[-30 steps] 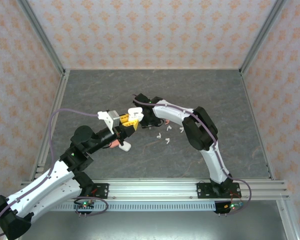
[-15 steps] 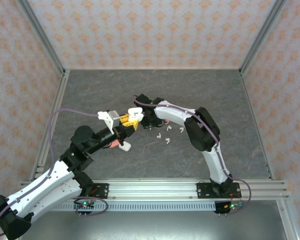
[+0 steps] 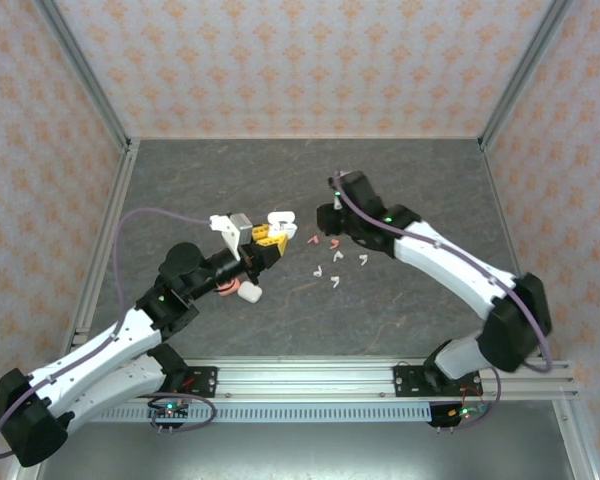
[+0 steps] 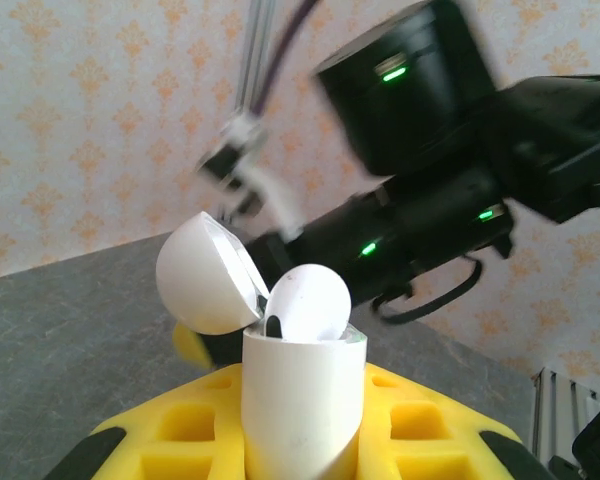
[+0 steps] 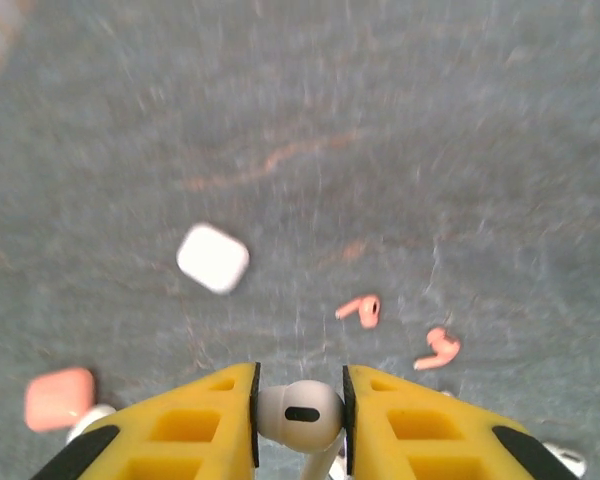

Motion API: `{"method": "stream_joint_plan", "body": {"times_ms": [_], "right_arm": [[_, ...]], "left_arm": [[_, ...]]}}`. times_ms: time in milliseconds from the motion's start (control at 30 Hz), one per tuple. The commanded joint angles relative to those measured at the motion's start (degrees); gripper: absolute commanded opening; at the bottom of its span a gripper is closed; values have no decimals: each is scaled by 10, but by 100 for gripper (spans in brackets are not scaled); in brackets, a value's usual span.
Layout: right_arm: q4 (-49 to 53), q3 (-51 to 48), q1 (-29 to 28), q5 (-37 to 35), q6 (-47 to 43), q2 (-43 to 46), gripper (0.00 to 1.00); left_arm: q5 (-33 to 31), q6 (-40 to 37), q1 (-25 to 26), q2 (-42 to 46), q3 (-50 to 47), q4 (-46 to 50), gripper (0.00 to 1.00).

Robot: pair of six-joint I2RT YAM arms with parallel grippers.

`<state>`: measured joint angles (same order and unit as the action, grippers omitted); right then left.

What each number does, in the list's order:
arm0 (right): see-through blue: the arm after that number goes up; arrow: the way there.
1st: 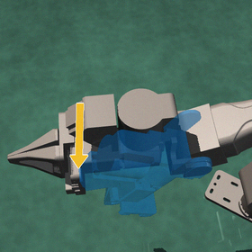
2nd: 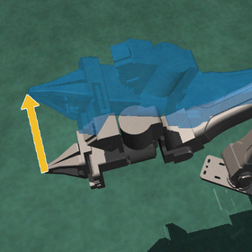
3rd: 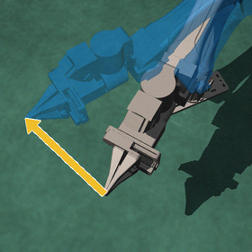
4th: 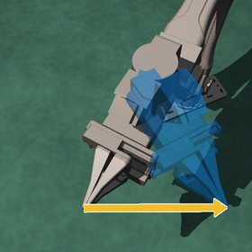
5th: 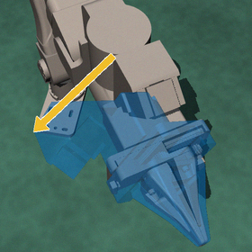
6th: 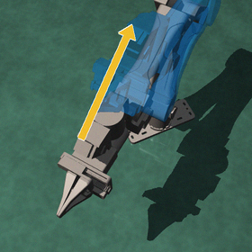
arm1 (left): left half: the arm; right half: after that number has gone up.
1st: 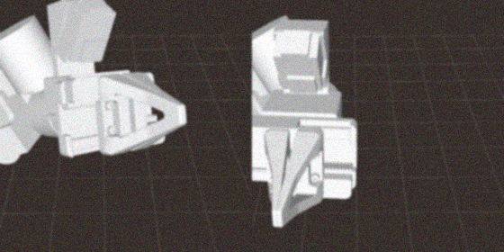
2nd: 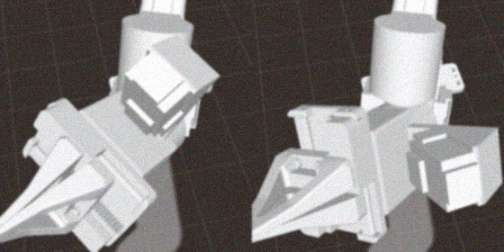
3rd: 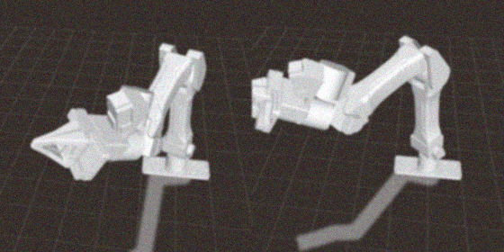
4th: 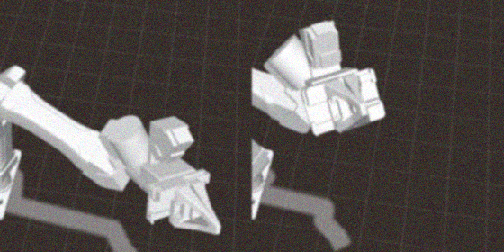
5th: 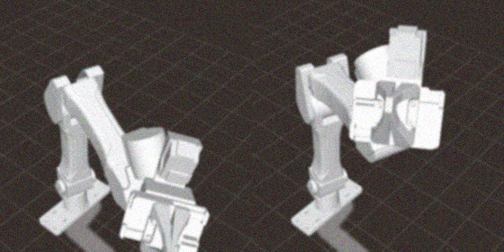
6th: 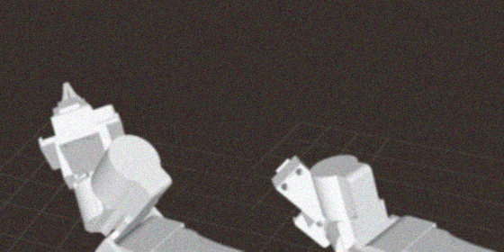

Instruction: Insert wireless bluetooth earbuds into charging case

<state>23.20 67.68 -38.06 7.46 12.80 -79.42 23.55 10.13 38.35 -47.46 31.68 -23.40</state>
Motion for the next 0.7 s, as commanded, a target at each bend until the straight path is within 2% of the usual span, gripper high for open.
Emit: {"method": "stream_joint_plan", "body": {"times_ms": [0, 267, 467, 667], "right_arm": [[-91, -36, 8, 15, -18, 81, 26], [-211, -66, 13, 109, -22, 207, 27], [-289, -90, 12, 174, 6, 233, 27], [-297, -99, -1, 173, 6, 231, 27]], "left_arm": [[9, 25, 6, -19, 28, -60, 0], [11, 45, 21, -73, 63, -91, 0], [1, 52, 43, -105, 84, -111, 0], [-1, 53, 56, -127, 100, -124, 0]]}}
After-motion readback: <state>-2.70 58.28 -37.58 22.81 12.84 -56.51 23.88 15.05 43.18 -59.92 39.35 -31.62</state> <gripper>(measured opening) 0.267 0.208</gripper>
